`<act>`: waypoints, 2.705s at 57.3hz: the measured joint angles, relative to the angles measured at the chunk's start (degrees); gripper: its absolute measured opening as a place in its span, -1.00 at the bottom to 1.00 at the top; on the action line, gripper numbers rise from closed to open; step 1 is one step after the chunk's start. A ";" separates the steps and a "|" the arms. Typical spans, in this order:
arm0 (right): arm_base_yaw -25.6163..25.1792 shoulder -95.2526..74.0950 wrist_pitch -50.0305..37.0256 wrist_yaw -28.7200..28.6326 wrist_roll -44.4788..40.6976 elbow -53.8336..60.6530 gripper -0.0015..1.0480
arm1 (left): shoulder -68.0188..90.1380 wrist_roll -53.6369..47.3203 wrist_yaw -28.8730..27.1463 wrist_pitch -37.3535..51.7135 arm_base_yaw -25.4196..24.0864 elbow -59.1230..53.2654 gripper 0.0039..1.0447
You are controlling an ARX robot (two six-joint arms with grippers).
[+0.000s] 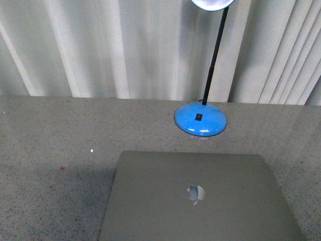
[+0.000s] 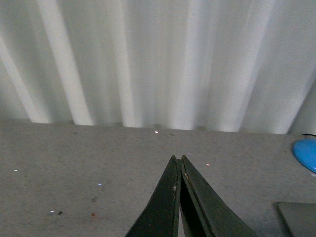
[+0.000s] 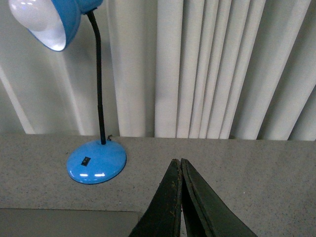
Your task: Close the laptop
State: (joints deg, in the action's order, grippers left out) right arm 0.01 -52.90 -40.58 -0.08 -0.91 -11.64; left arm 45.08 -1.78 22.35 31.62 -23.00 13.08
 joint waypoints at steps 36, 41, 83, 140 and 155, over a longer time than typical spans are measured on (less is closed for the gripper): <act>-0.02 19.85 10.71 0.02 0.17 8.98 -0.94 | -20.06 1.68 -15.41 -9.99 15.87 -9.90 -0.94; -0.02 21.66 9.66 0.02 0.24 11.30 -0.94 | -23.06 1.79 -21.92 -12.31 21.09 -10.64 -0.94; -0.02 39.50 26.97 0.02 0.26 11.30 -0.94 | -36.92 1.86 -22.34 -23.32 23.04 -11.50 -0.94; -0.02 52.65 40.54 0.02 0.26 11.28 -0.13 | -44.92 1.88 -22.34 -31.58 23.04 -11.50 -0.39; -0.02 52.65 40.54 0.02 0.26 11.28 0.71 | -44.92 1.90 -22.34 -31.58 23.04 -11.50 0.45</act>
State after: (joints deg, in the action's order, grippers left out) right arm -0.01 -0.25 -0.03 -0.05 -0.64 -0.36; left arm 0.16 0.12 0.01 0.03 0.03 1.58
